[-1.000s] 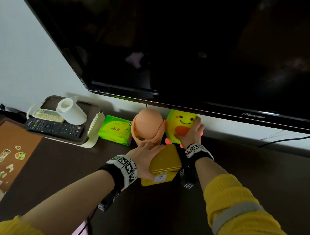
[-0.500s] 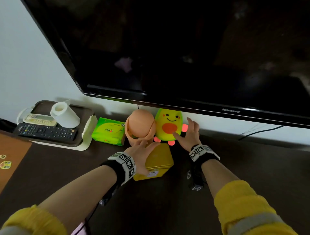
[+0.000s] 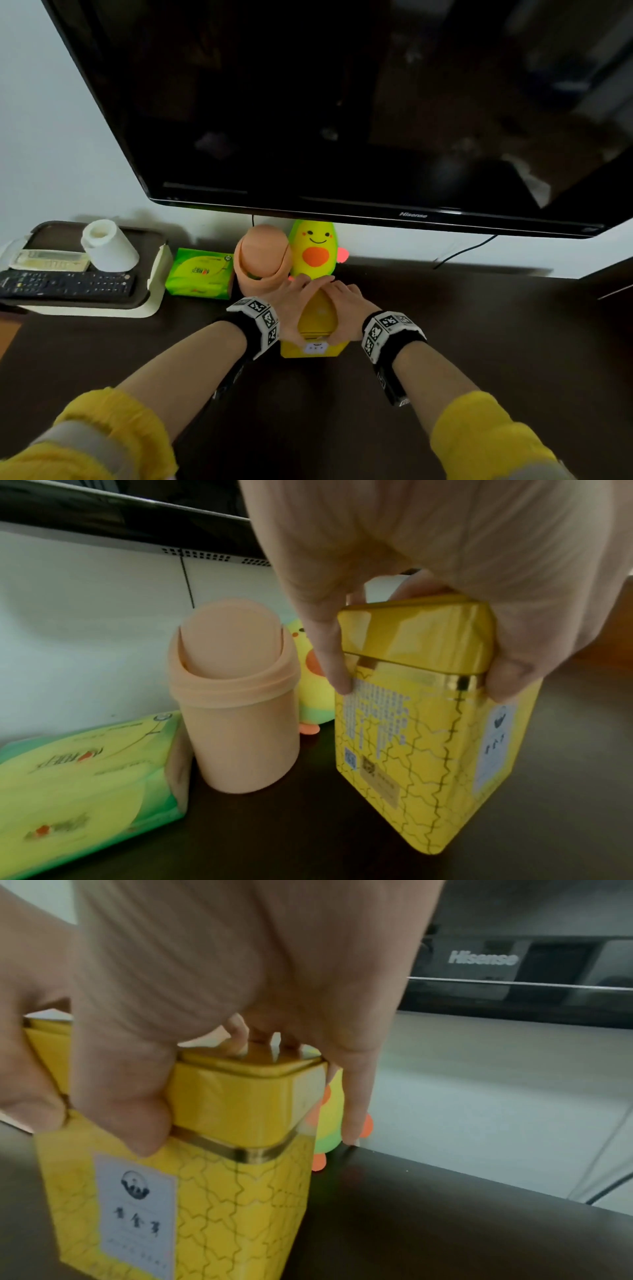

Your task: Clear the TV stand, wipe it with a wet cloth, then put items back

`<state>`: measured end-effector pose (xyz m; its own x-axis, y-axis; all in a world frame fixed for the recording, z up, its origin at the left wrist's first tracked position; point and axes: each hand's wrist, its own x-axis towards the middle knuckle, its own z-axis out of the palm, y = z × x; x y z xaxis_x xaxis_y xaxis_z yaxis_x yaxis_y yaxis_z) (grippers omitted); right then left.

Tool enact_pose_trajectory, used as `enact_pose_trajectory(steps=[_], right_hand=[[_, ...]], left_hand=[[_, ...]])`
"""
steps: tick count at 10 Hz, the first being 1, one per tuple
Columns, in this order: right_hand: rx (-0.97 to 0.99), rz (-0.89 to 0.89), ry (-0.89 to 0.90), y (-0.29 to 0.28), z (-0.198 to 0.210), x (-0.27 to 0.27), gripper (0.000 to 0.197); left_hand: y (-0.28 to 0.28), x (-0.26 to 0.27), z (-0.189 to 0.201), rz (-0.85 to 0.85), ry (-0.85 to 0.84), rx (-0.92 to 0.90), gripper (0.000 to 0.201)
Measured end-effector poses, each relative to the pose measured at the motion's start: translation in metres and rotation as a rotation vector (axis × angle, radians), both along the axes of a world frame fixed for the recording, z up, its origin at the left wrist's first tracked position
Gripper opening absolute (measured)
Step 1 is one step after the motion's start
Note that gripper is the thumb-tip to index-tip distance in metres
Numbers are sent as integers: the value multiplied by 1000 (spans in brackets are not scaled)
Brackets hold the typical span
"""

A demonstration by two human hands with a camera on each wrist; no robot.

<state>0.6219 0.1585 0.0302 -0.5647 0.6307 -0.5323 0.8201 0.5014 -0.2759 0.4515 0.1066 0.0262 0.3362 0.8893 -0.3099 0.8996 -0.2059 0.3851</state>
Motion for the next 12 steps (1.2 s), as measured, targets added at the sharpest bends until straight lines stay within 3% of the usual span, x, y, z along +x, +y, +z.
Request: enact_pose_trajectory(steps=[1, 2, 3, 4, 5, 6, 8, 10, 11, 12], right_hand=[[52, -41, -22, 11, 1, 14, 108], [53, -142, -24, 33, 0, 38, 108], [82, -229, -49, 61, -4, 65, 109], [109, -280, -89, 88, -11, 81, 105], [112, -268, -113, 111, -22, 86, 105], [108, -275, -85, 125, -31, 83, 105], [48, -305, -18, 133, -48, 67, 106], [47, -284, -24, 137, -51, 62, 108], [42, -283, -31, 132, -50, 64, 119], [56, -304, -22, 127, -43, 67, 122]], left_hand=[[7, 8, -6, 27, 91, 73, 123], [20, 7, -11, 140, 71, 56, 122], [27, -5, -16, 367, 60, 118, 100], [34, -15, -21, 595, 198, 287, 96], [37, -17, -21, 725, 210, 183, 91], [35, -17, -25, 695, 233, 219, 84], [41, -21, -33, 618, 310, 132, 89], [42, -19, -25, 635, 232, 106, 92], [40, -19, -29, 647, 224, 134, 98], [37, -21, -26, 729, 163, 112, 100]])
